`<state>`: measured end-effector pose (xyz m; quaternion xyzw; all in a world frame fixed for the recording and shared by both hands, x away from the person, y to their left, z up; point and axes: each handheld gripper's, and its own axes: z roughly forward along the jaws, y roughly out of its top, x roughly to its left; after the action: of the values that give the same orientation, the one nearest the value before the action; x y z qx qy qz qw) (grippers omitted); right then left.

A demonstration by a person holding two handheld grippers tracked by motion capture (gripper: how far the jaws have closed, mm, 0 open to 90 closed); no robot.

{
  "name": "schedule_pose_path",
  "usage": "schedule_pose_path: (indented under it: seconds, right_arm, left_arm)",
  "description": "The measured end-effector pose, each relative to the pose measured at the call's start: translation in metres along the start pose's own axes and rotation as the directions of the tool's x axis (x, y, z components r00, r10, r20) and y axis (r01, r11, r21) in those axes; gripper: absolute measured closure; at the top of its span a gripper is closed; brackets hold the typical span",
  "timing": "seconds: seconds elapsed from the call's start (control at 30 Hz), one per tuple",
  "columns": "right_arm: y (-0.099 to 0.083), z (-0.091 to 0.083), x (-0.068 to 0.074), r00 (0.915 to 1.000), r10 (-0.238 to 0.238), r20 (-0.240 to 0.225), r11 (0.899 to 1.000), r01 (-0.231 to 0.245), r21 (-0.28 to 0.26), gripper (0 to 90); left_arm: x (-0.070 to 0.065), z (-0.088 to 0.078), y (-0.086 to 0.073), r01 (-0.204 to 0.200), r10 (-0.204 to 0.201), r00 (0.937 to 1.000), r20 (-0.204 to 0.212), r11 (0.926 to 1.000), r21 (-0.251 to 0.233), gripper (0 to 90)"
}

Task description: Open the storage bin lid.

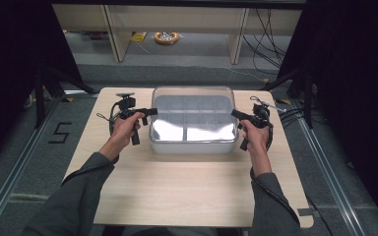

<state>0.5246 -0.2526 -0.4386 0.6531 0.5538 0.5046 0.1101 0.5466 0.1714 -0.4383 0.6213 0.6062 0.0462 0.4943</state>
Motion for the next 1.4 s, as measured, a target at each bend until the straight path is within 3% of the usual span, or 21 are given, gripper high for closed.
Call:
schedule_pose_path:
  seconds: [0.03, 0.1, 0.13, 0.4, 0.47, 0.6, 0.7, 0.73, 0.77, 0.83, 1.0, 1.1, 1.17, 1.2, 1.23, 1.3, 1.4]
  right_arm:
    - [0.001, -0.003, 0.002, 0.9997, 0.025, -0.007, 1.0, -0.025, -0.002, 66.9]
    - [0.001, -0.005, 0.001, 0.9999, -0.012, -0.008, 1.0, 0.012, -0.016, 66.8]
    - [0.002, -0.008, 0.002, 0.9998, 0.012, -0.016, 1.0, -0.012, -0.012, 66.8]
    - [0.006, -0.02, 0.005, 0.9999, 0.004, -0.014, 1.0, -0.004, -0.027, 67.0]
    - [0.008, -0.022, 0.009, 0.9995, 0.024, -0.023, 0.999, -0.024, -0.03, 67.0]
    - [0.011, -0.028, 0.011, 0.9989, -0.005, -0.046, 0.999, 0.003, -0.046, 67.4]
    - [0.011, -0.032, 0.015, 0.9989, 0.016, -0.045, 0.999, -0.018, -0.034, 67.7]
    - [0.01, -0.034, 0.015, 0.9983, -0.011, -0.057, 0.999, 0.009, -0.039, 67.9]
    - [0.009, -0.036, 0.019, 0.9981, 0.035, -0.051, 0.999, -0.037, -0.034, 67.8]
    - [0.008, -0.037, 0.017, 0.9981, 0.008, -0.061, 0.999, -0.011, -0.044, 67.8]
    - [0.004, -0.045, 0.019, 0.9973, 0.032, -0.067, 0.999, -0.035, -0.038, 67.7]
    - [0.002, -0.051, 0.016, 0.9977, -0.007, -0.068, 0.998, 0.003, -0.057, 67.7]
    - [-0.001, -0.056, 0.019, 0.9963, 0.039, -0.077, 0.998, -0.043, -0.05, 67.6]
    - [-0.001, -0.058, 0.016, 0.9974, 0.0, -0.073, 0.998, -0.005, -0.06, 67.7]
    - [-0.003, -0.062, 0.018, 0.9961, 0.046, -0.075, 0.997, -0.05, -0.052, 67.7]
    - [-0.004, -0.066, 0.015, 0.9975, 0.008, -0.071, 0.998, -0.012, -0.06, 67.7]
    - [-0.007, -0.074, 0.015, 0.9973, 0.002, -0.074, 0.998, -0.006, -0.066, 67.7]
  left_arm:
    - [-0.003, -0.003, 0.002, -0.005, 0.005, 1.0, 0.001, 1.0, -0.007, 60.8]
    - [-0.008, -0.007, 0.003, -0.014, 0.014, 0.9999, 0.004, 0.9998, -0.017, 61.5]
    - [-0.008, -0.007, 0.003, -0.014, 0.014, 0.9999, 0.004, 0.9998, -0.017, 61.9]
    - [-0.019, -0.019, 0.008, -0.019, 0.02, 0.9997, 0.017, 0.9992, -0.035, 63.1]
    - [-0.021, -0.022, 0.01, -0.027, 0.028, 0.9994, 0.021, 0.9991, -0.032, 63.2]
    - [-0.023, -0.027, 0.012, -0.043, 0.043, 0.9988, 0.024, 0.9986, -0.032, 63.0]
    - [-0.024, -0.03, 0.012, -0.049, 0.05, 0.9986, 0.016, 0.998, -0.04, 63.0]
    - [-0.026, -0.033, 0.012, -0.066, 0.066, 0.9978, 0.005, 0.9966, -0.049, 62.8]
    - [-0.026, -0.034, 0.012, -0.068, 0.068, 0.9977, 0.007, 0.9963, -0.053, 62.9]
    - [-0.027, -0.037, 0.011, -0.07, 0.071, 0.9973, 0.015, 0.996, -0.055, 63.3]
    - [-0.034, -0.047, 0.007, -0.08, 0.081, 0.9964, 0.022, 0.9947, -0.064, 63.4]
    - [-0.038, -0.053, 0.004, -0.087, 0.089, 0.9954, 0.035, 0.9938, -0.069, 63.5]
    - [-0.041, -0.057, 0.002, -0.091, 0.094, 0.9946, 0.044, 0.9932, -0.072, 63.6]
    - [-0.042, -0.059, 0.001, -0.097, 0.101, 0.9937, 0.05, 0.9927, -0.072, 63.8]
    - [-0.045, -0.062, -0.001, -0.102, 0.106, 0.9931, 0.052, 0.992, -0.075, 64.0]
    - [-0.048, -0.065, -0.004, -0.12, 0.124, 0.9908, 0.054, 0.99, -0.073, 63.9]
    - [-0.05, -0.07, -0.008, -0.124, 0.128, 0.9895, 0.066, 0.9898, -0.071, 63.6]
